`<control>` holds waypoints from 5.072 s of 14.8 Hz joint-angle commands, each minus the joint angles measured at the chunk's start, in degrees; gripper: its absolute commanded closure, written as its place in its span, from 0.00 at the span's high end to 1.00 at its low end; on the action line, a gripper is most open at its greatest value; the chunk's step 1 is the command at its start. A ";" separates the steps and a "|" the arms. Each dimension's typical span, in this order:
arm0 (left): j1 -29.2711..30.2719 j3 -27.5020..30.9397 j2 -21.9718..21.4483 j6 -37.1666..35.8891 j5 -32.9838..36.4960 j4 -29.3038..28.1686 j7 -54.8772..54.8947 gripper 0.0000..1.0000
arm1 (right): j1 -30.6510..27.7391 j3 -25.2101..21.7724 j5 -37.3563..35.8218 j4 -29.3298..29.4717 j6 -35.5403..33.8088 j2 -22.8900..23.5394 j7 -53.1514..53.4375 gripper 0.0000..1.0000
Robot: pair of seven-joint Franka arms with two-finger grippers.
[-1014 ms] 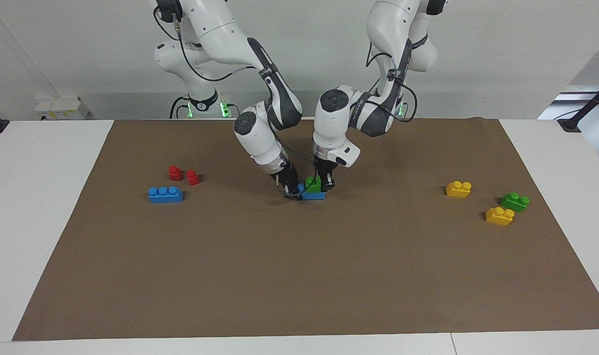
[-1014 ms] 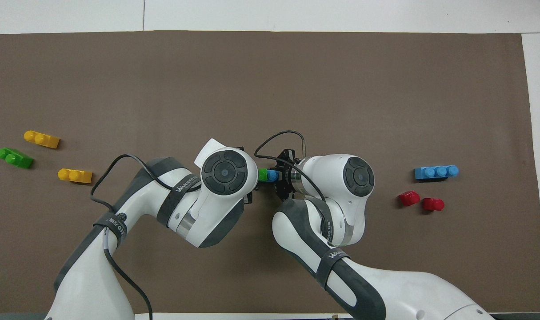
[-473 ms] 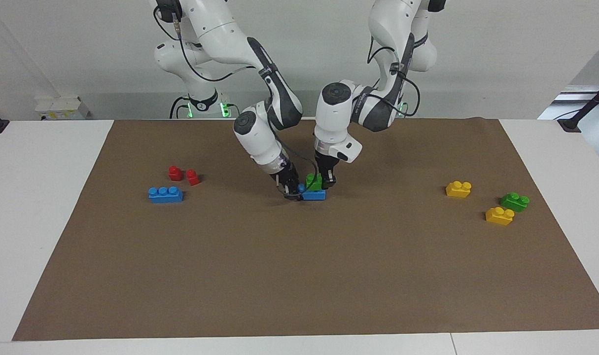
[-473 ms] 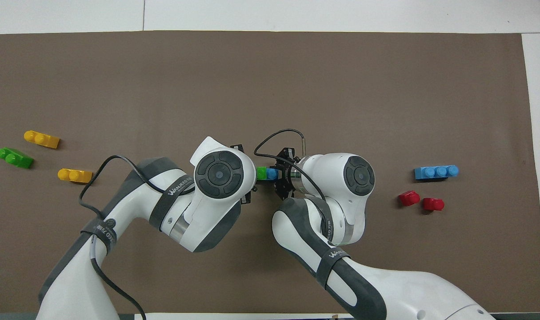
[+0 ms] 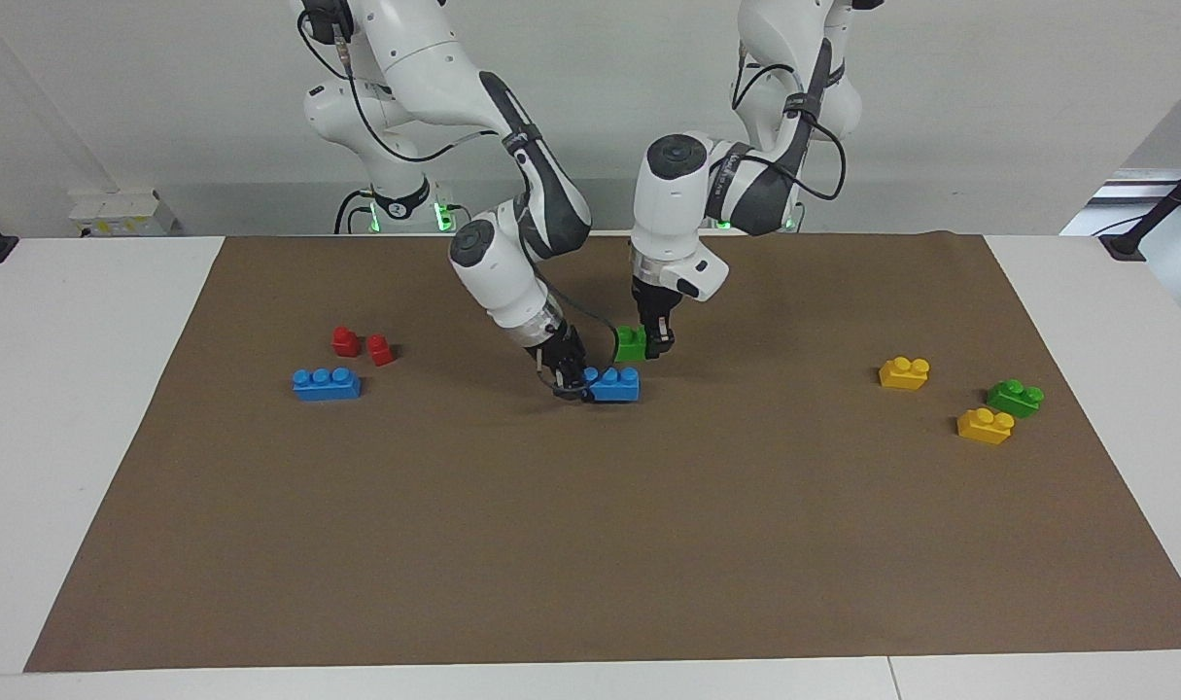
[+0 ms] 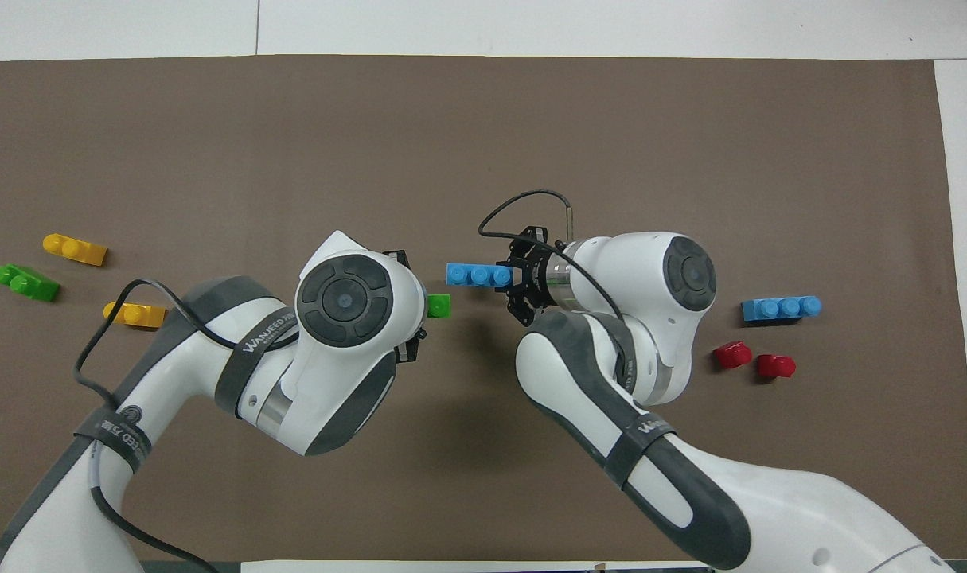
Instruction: Remove green block with left arm and hold with right
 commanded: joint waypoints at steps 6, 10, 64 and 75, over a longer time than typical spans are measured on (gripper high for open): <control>15.92 -0.17 -0.54 -1.05 -0.09 -0.90 23.47 0.00 | -20.76 0.17 -3.13 4.39 -19.75 -2.43 -24.80 0.00; 24.19 -0.17 -0.36 -0.43 -0.17 -0.99 37.09 0.00 | -28.06 0.17 -5.68 3.60 -21.87 -1.99 -30.01 0.00; 34.93 -0.87 -10.02 -18.52 1.58 8.33 115.77 1.00 | -32.82 0.53 -36.80 10.80 -46.66 -22.12 -94.80 1.00; 32.21 -0.08 -14.78 -33.66 -2.36 13.16 126.16 1.00 | -31.95 0.70 -39.61 11.60 -50.25 -21.94 -95.06 1.00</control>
